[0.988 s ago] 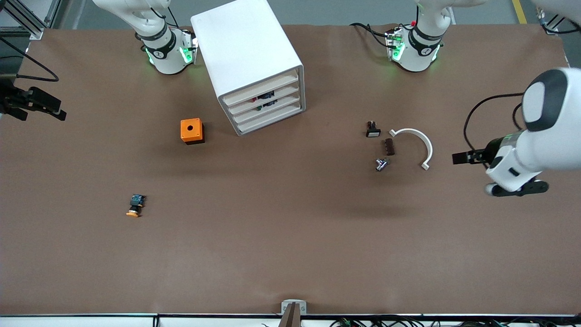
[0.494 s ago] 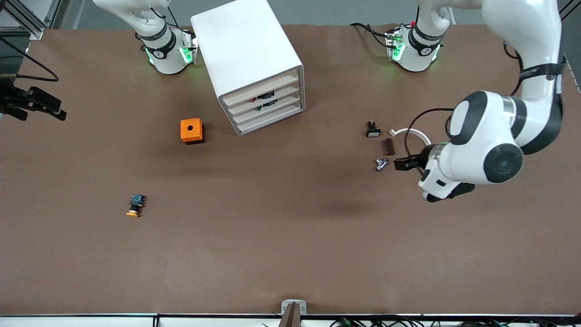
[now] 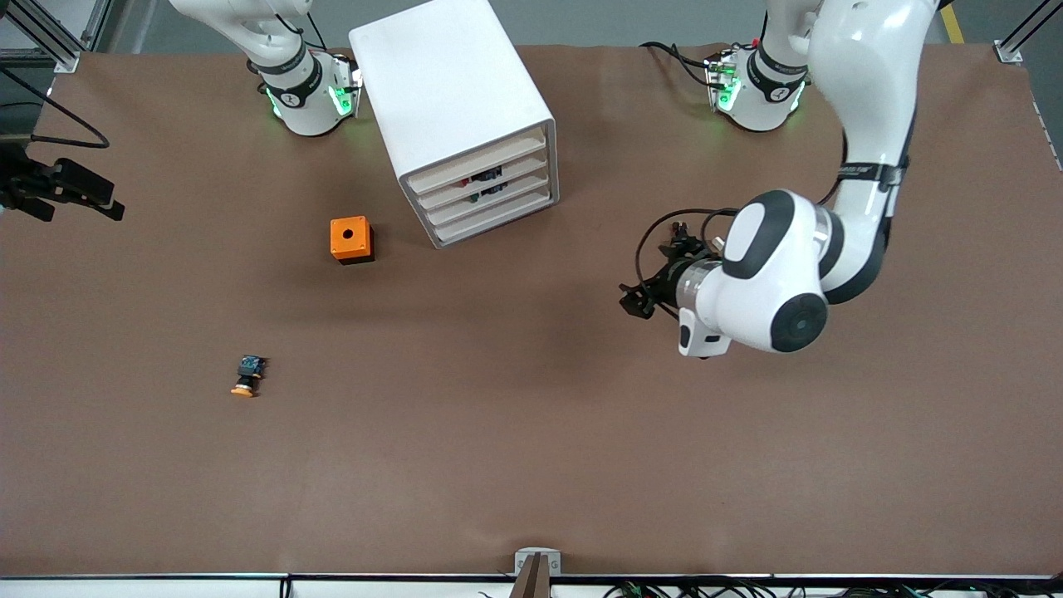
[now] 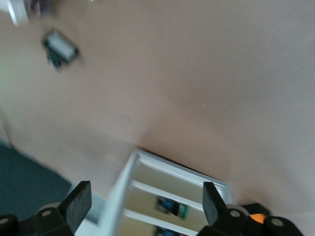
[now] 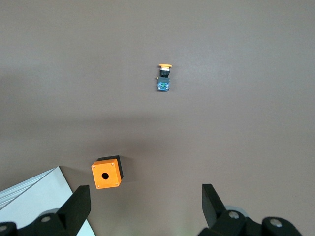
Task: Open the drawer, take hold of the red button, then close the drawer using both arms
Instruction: 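Move the left gripper to the white cabinet's drawer handle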
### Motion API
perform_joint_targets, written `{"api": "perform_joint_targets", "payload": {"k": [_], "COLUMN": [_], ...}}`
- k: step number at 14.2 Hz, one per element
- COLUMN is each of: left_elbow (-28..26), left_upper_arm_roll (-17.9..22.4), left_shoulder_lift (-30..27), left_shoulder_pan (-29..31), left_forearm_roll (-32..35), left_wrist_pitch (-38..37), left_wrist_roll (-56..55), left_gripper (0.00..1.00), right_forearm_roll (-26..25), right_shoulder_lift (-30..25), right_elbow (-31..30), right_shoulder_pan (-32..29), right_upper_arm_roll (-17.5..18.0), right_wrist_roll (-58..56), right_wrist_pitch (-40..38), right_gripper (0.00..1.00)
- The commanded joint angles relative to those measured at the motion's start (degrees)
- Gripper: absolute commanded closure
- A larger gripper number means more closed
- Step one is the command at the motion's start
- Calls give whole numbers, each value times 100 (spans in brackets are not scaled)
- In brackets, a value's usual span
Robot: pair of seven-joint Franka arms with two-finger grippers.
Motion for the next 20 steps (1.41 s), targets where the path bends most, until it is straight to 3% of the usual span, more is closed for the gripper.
{"api": "perform_joint_targets", "payload": {"k": [1,10,13,16,20], "left_elbow": [284,275,257,214,152], "left_upper_arm_roll": [3,-454,-594,-892,-1016], "left_shoulder_lift": [330,1314,1631,1755,1834], "left_shoulder_pan": [-111,-138,-182,-191,-384], "left_forearm_roll": [-638,-2264,-2363,-2380,-2380], "left_wrist_pitch": [-121,-657,-658,-798,-851], "left_wrist_roll": [-1417,-4698,-5305,-5491,-5790], "left_gripper": [0,0,1,19,34], "right_forearm_roll": [88,0,-18,-71,-88], "right_shoulder_lift": [-137,-137,-137,-128,-128], "right_elbow": [-120,-120,-120,-120,-120], "right_shoulder_pan": [-30,-56,-56,-65,-65], "right_upper_arm_roll": [6,6,-3,-12,-12], "right_wrist_roll": [-63,-326,-326,-335,-326], "right_wrist_pitch": [50,103,103,94,86], "right_gripper": [0,0,0,0,0]}}
